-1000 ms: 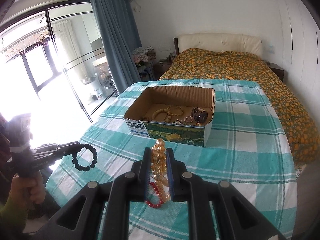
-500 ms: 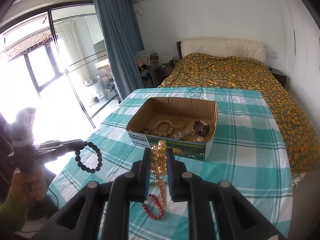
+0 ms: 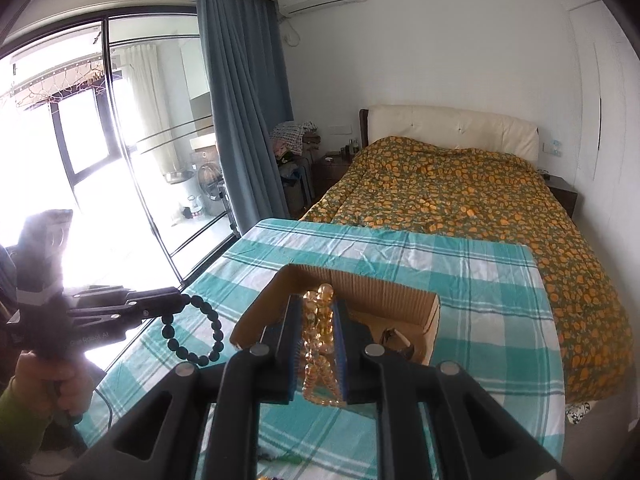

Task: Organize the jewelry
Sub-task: 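Carry both bracelets into the cardboard box and open both tools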

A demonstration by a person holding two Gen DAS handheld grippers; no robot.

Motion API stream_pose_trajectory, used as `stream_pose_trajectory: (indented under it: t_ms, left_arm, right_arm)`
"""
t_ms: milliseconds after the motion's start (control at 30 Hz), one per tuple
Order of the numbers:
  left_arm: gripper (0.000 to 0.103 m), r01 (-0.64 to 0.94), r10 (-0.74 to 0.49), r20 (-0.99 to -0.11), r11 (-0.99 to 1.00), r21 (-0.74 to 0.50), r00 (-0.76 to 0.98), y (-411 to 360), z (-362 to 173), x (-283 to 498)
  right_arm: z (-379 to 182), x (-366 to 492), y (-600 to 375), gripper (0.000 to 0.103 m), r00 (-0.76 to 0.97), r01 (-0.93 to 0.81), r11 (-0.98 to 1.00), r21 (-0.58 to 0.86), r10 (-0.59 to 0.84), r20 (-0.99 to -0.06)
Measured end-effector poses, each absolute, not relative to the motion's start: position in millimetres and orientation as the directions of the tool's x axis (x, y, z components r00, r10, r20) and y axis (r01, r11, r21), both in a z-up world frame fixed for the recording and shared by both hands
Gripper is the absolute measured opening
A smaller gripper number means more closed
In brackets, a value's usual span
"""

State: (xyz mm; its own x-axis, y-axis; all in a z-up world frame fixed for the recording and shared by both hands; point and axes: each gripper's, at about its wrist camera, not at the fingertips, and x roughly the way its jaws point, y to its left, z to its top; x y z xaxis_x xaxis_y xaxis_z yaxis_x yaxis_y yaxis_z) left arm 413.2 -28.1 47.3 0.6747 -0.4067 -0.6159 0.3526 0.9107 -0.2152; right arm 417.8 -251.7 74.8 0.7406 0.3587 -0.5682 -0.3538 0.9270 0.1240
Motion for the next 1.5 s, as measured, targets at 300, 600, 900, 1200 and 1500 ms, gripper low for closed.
stream_pose_trajectory:
  t_ms: [300,600,900,1200,1500]
  left_arm:
    - [0.01,0.317,-0.353,-0.674,0.931,-0.183,0.649,-37,10,492]
    - [0.01,0.292,-0.304,-0.725,0.945,-0.148,0.618,-42,-35,544]
    - [0.013,0.251,-0.246,-0.778,0.961,-0.117,0.578,-41,-83,571]
    - [0.079,0.241,-0.201,-0.738,0.969,-0.054,0.645,-33,-62,528]
    - [0.095,0.244,-0.25,-0.695,0.964,-0.109,0.674,-9,-62,401]
  right_arm:
    - [38,495,-249,0.015,0.698,-0.351,0.929,0.114,0.341,-0.63]
    - [8,543,-243,0.015,0.681,-0.365,0.925,0.11,0.345,-0.646]
    - [-50,588,-236,0.017,0.661,-0.326,0.943,0.06,0.273,-0.699]
    - [-54,563,-262,0.04,0.688,-0.239,0.965,0.105,0.244,-0.683]
    - [-29,416,-279,0.055,0.759,-0.225,0.97,0.096,0.236,-0.607]
